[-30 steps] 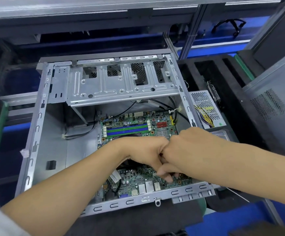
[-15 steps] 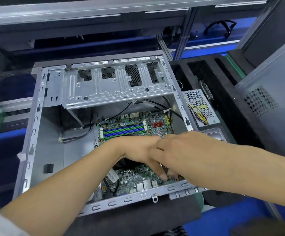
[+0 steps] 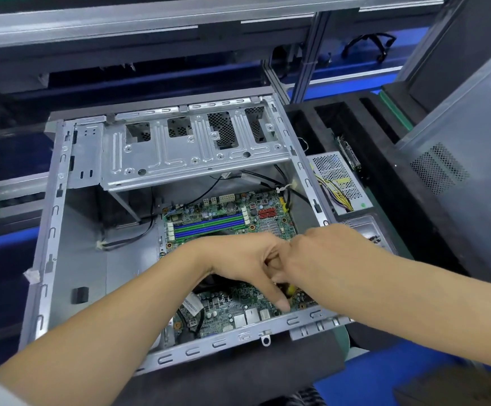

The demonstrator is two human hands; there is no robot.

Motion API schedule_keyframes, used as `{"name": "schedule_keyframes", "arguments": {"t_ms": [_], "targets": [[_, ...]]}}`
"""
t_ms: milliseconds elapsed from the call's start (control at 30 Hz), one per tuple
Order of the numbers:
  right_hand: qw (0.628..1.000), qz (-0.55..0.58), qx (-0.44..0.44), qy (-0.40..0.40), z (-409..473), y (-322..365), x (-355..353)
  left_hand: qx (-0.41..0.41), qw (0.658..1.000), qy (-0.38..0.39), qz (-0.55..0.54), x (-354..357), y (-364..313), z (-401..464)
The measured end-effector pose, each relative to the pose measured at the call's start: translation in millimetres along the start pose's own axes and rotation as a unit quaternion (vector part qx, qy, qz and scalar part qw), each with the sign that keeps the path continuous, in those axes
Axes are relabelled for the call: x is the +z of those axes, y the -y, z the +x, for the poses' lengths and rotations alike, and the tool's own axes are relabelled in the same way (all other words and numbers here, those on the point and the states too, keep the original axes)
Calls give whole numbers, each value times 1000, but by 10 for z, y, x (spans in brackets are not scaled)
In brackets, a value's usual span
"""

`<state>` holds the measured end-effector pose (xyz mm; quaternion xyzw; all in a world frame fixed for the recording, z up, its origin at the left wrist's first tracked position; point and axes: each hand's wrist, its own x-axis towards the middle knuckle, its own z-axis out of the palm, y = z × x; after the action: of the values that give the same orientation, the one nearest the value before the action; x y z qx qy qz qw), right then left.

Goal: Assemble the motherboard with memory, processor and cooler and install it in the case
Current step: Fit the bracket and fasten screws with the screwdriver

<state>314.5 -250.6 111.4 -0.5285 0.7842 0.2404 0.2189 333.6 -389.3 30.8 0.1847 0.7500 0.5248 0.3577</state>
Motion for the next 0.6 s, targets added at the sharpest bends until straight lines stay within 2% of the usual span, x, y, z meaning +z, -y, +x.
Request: {"name": "schedule_keyframes", "arguments": {"t_ms": [67, 167, 267, 400, 500, 600], "targets": [[999, 6, 12, -40, -50, 20, -44, 4, 1000, -13, 13, 40, 13, 22], [992, 74, -33, -99, -87, 29, 74, -17, 1000, -25, 8, 19, 21, 18], [992, 87, -43, -85, -84, -10, 65, -12, 1000, -17, 1, 1, 43, 3], [997, -25, 17, -77, -79, 39, 70, 17, 998, -33, -51, 45, 10, 6], [992, 51, 3, -111, -139, 28, 124, 0, 999, -29, -35, 22, 34, 34], [991, 80, -27, -100, -188, 24, 99, 12, 1000, -5, -19, 16, 38, 15]]}}
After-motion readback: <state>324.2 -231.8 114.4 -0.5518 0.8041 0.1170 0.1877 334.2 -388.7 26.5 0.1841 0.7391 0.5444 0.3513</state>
